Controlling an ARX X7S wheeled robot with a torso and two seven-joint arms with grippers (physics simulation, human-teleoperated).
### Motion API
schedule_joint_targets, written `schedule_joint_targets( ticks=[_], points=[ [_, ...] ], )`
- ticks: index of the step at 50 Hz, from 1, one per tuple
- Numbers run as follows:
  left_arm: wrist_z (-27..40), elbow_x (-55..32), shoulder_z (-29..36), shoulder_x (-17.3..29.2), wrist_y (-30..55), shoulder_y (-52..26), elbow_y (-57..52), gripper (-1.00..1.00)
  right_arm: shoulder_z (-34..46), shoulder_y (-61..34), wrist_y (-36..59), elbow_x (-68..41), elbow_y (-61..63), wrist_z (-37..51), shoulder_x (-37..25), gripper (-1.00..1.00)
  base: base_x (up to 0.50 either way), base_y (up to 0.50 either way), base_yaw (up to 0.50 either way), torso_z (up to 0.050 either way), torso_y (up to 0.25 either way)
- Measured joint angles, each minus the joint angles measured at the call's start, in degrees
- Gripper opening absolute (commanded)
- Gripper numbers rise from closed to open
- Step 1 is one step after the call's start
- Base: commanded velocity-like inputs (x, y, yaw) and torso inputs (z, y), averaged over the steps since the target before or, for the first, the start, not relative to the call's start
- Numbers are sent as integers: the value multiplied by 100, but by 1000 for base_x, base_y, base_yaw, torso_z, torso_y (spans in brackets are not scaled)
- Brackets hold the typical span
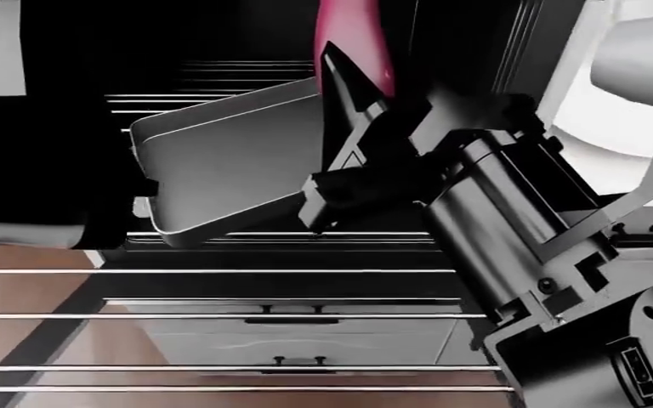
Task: Pick the eggplant from the top rack in the oven and place it on the plate on the counter.
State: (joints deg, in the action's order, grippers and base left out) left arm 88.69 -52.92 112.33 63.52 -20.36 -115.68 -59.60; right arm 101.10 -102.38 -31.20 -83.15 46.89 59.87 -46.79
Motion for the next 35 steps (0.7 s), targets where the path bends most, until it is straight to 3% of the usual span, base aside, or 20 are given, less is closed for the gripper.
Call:
schedule_joint_targets(
  ticks=[35],
  points=[
    [50, 57, -12, -64, 20, 62, -13, 100, -83, 123, 48, -15, 54, -58, 49, -100, -31, -500, 0, 0, 0]
  ],
)
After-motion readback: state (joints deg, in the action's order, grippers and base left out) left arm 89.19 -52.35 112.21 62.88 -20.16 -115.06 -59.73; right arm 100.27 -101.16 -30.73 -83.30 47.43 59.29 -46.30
